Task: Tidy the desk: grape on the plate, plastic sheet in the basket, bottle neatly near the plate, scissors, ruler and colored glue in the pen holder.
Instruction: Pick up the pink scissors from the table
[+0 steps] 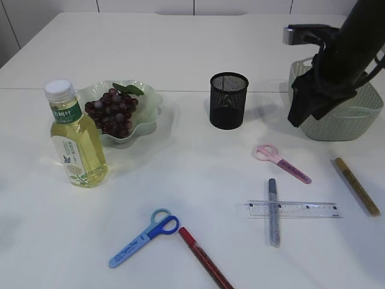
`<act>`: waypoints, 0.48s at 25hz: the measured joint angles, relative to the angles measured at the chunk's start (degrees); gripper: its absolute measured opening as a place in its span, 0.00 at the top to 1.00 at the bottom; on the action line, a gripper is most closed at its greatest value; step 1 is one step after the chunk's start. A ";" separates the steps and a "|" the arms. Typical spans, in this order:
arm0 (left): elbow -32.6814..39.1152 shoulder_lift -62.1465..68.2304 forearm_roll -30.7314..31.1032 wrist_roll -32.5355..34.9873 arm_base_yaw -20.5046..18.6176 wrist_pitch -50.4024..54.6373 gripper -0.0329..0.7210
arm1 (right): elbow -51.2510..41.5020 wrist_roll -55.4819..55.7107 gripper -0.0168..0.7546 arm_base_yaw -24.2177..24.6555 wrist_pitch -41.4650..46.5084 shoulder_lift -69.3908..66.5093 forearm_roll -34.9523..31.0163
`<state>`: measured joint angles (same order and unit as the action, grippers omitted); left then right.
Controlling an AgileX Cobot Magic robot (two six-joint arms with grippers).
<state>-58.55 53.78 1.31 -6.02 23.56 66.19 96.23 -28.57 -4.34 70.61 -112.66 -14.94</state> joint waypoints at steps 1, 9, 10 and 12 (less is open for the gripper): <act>0.00 0.00 0.10 0.09 0.00 0.50 0.34 | 0.00 -1.28 0.34 0.00 -0.10 -0.83 0.00; 0.00 0.00 0.10 0.23 0.00 2.62 0.34 | 0.00 -5.35 0.34 0.00 -0.37 -4.10 1.13; 0.00 0.00 0.13 0.23 0.00 2.62 0.35 | 0.09 -5.45 0.34 -0.11 -0.37 -4.10 1.60; 0.00 0.00 0.24 0.23 0.00 2.73 0.35 | 0.09 -5.80 0.34 -0.62 -0.50 -4.10 4.37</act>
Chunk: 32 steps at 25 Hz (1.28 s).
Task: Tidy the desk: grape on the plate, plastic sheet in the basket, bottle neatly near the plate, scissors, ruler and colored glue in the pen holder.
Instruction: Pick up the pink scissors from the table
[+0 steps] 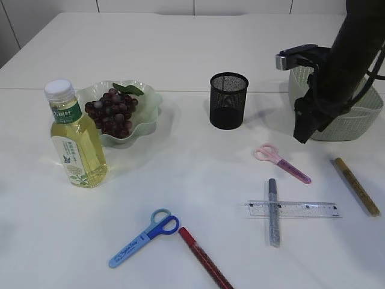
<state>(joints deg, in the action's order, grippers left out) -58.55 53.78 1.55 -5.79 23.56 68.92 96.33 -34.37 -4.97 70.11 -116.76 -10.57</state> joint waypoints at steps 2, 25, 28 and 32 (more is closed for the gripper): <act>0.00 0.00 0.00 0.00 0.00 0.22 0.35 | 0.00 0.00 0.34 -0.95 0.00 0.00 3.85; -0.07 0.00 0.00 0.00 0.00 2.41 0.38 | 7.27 0.99 0.34 -3.40 -0.17 -10.51 4.11; -0.07 0.00 0.00 0.00 0.00 2.41 0.38 | 7.27 0.99 0.36 -3.40 -0.17 -10.91 4.61; -0.07 0.00 0.00 0.00 0.00 2.41 0.38 | 7.27 1.08 0.41 -3.40 -0.26 -12.38 4.69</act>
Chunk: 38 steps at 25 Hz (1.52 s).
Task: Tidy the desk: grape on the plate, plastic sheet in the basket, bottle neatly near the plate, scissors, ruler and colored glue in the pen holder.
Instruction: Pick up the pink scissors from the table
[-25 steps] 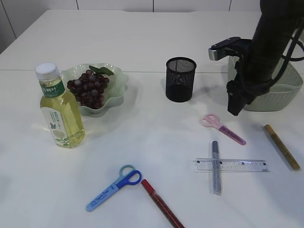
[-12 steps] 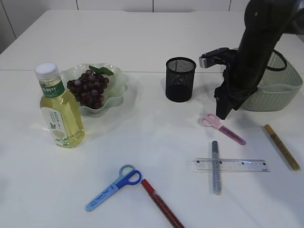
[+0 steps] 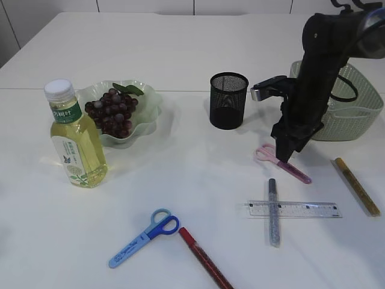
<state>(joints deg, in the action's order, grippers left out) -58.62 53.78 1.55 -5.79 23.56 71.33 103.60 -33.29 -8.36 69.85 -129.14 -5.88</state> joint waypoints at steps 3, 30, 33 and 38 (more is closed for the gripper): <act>0.00 0.00 0.00 0.00 0.00 0.00 0.38 | 0.00 0.00 0.43 0.00 -0.04 -1.10 0.00; 0.00 0.00 0.00 0.00 0.00 0.00 0.39 | 0.55 0.00 0.44 0.00 -0.17 -3.48 0.96; 0.00 0.00 0.00 0.00 0.00 0.08 0.39 | 0.53 0.00 0.44 0.00 -0.17 -3.79 0.85; 0.00 0.00 0.00 0.00 0.00 0.08 0.39 | 0.65 0.00 0.44 0.00 -0.26 -3.93 0.73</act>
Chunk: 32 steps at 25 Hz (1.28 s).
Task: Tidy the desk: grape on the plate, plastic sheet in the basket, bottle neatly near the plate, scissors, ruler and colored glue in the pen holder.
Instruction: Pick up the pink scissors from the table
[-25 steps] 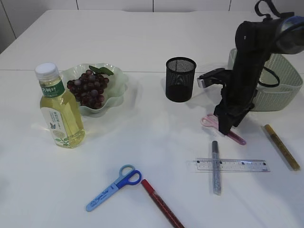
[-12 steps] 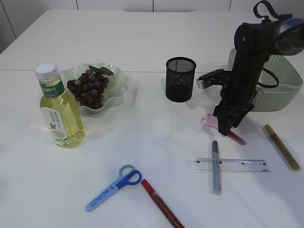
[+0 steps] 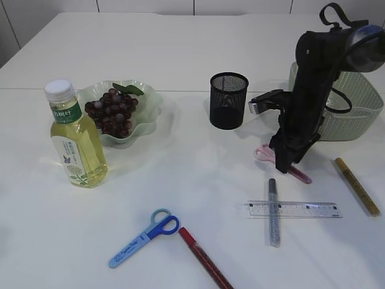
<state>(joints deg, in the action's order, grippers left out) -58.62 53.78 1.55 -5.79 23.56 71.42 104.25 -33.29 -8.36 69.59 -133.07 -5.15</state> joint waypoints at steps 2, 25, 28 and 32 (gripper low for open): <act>0.00 0.00 0.00 0.04 0.00 0.00 0.39 | 0.00 0.00 0.44 0.00 0.00 0.00 -0.59; 0.00 0.00 0.00 0.13 0.00 0.00 0.39 | 0.00 0.00 0.44 0.00 0.00 -0.40 -1.37; 0.00 0.00 0.00 0.13 0.00 0.00 0.39 | 0.00 0.00 0.44 0.00 0.00 -0.40 -1.37; 0.00 0.00 -0.21 0.13 0.00 0.00 0.39 | 0.00 -0.11 0.44 0.00 0.00 -0.40 -1.37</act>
<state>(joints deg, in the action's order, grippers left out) -58.62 53.78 1.34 -5.66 23.56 71.42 104.25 -33.40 -8.36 69.59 -133.47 -6.51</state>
